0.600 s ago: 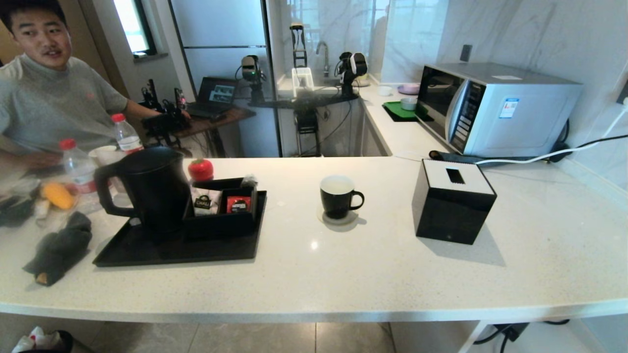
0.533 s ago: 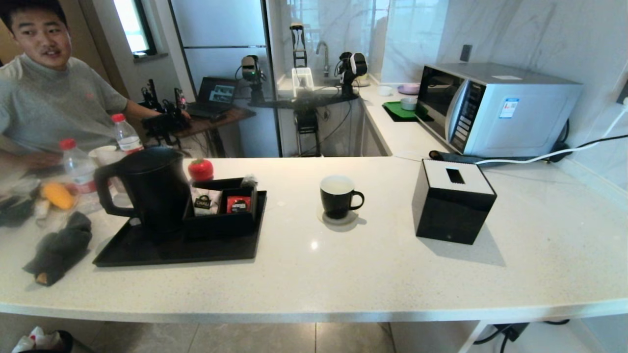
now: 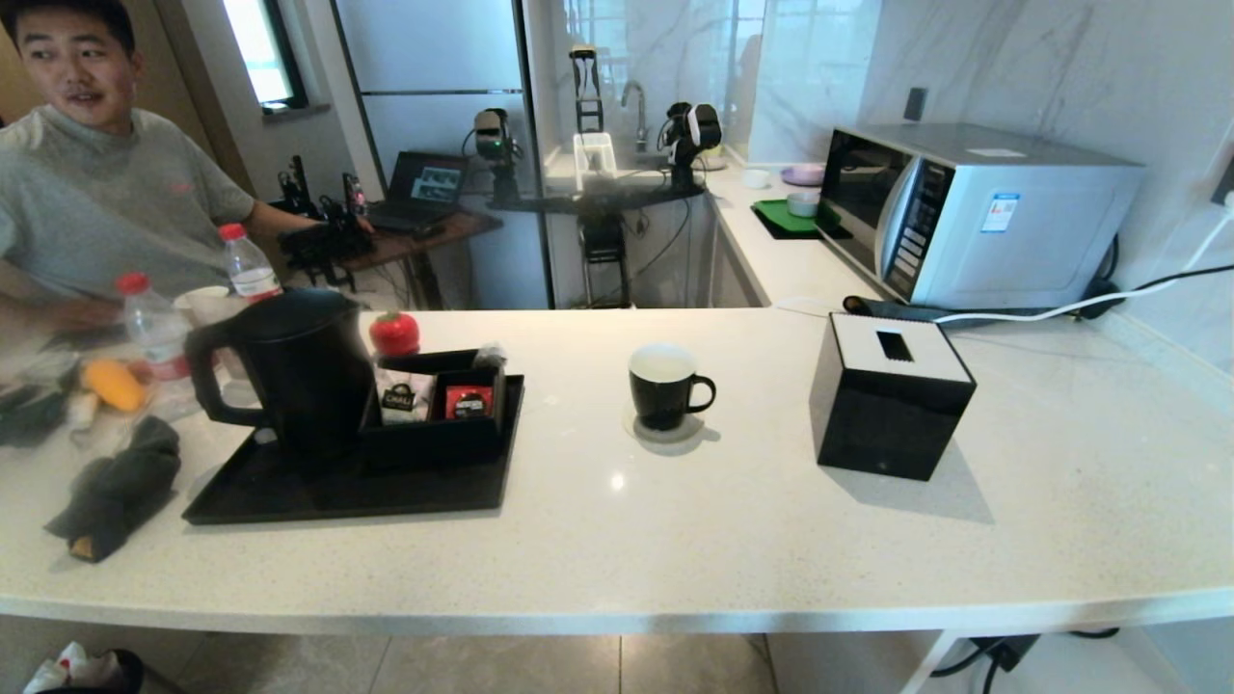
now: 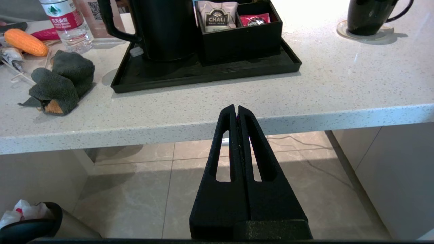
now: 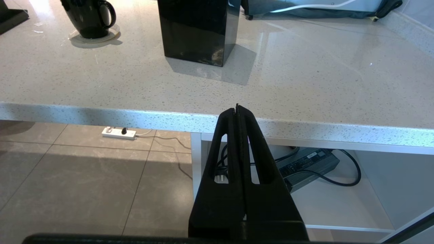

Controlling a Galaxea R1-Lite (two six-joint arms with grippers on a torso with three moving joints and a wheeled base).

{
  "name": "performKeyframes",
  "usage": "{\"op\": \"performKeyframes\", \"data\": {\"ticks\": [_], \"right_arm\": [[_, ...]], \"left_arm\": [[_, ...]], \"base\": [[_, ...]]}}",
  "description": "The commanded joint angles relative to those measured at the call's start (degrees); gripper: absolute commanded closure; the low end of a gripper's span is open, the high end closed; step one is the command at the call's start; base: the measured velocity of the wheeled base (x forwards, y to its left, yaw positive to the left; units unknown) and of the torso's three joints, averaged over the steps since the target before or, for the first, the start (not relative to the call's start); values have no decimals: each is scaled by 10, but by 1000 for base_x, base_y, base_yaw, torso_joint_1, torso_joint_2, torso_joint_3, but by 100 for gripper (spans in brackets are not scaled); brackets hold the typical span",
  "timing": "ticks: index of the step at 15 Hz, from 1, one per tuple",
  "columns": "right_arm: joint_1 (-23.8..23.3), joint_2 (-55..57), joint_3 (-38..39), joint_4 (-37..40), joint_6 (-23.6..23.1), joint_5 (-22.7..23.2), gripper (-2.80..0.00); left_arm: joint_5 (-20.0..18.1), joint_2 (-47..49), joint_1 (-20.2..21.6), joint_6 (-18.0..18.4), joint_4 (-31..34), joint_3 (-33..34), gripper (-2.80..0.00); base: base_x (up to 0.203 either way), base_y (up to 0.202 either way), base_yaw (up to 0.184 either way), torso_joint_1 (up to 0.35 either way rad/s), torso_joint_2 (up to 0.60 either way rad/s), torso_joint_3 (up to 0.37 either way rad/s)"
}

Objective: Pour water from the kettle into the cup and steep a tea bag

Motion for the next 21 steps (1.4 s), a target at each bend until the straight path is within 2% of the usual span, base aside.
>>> {"op": "performKeyframes", "data": {"ticks": [1, 11, 14, 17, 19, 21], "right_arm": [[0, 1, 0, 0, 0, 0, 0], [1, 1, 0, 0, 0, 0, 0], [0, 1, 0, 0, 0, 0, 0], [1, 1, 0, 0, 0, 0, 0], [0, 1, 0, 0, 0, 0, 0], [0, 1, 0, 0, 0, 0, 0]], "left_arm": [[0, 0, 1, 0, 0, 0, 0], [4, 0, 0, -30, -3, -1, 0], [-4, 2, 1, -51, 32, -65, 0], [-3, 29, 0, -54, 35, -112, 0], [4, 67, 0, -65, 35, -154, 0], [31, 120, -3, -74, 35, -200, 0]], "base": [[0, 0, 0, 0, 0, 0], [0, 0, 0, 0, 0, 0], [0, 0, 0, 0, 0, 0], [0, 0, 0, 0, 0, 0], [0, 0, 0, 0, 0, 0], [0, 0, 0, 0, 0, 0]]}}
